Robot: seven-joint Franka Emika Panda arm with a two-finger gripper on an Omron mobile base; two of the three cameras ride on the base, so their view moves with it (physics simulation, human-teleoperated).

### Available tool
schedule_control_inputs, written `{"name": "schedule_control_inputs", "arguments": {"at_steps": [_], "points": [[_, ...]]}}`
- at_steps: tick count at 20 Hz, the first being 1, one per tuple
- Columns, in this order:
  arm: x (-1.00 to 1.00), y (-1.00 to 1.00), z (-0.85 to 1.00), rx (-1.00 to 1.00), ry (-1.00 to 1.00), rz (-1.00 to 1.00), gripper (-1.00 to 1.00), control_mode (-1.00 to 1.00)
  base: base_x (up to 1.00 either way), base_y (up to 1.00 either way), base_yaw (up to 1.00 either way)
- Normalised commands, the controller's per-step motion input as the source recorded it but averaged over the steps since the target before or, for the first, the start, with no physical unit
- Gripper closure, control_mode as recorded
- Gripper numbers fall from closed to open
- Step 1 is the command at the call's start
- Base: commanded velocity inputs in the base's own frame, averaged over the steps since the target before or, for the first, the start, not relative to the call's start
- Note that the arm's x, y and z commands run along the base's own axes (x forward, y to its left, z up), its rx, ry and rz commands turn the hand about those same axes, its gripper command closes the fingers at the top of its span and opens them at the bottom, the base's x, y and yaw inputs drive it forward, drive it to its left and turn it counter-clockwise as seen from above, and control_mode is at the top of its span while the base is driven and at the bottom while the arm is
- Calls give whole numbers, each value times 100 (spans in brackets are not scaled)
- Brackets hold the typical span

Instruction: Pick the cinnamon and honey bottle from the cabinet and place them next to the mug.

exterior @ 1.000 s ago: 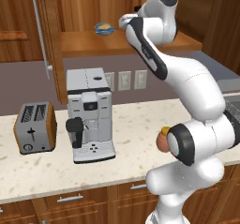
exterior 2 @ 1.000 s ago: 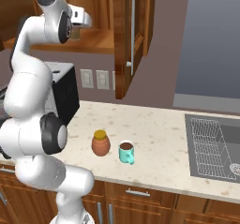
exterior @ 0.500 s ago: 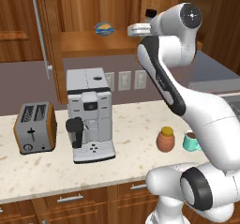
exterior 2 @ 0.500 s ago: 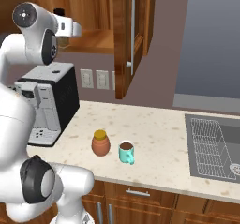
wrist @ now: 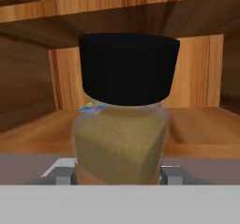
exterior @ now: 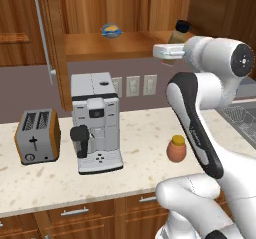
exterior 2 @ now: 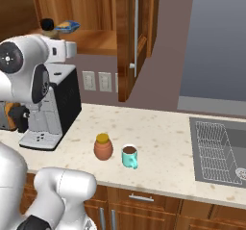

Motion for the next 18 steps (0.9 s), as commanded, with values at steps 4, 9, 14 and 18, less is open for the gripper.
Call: {"name": "schedule_control_inputs", "arguments": {"at_steps": [4, 9, 14, 18], "points": [[-100, -25, -17, 0, -17, 3, 100, -100, 0, 0, 0], [-100, -43, -18, 0, -12, 0, 100, -100, 0, 0, 0], [-89, -39, -15, 0, -3, 0, 100, -100, 0, 0, 0], [-53, -31, 0, 0, 0, 2, 100, -100, 0, 0, 0]]}}
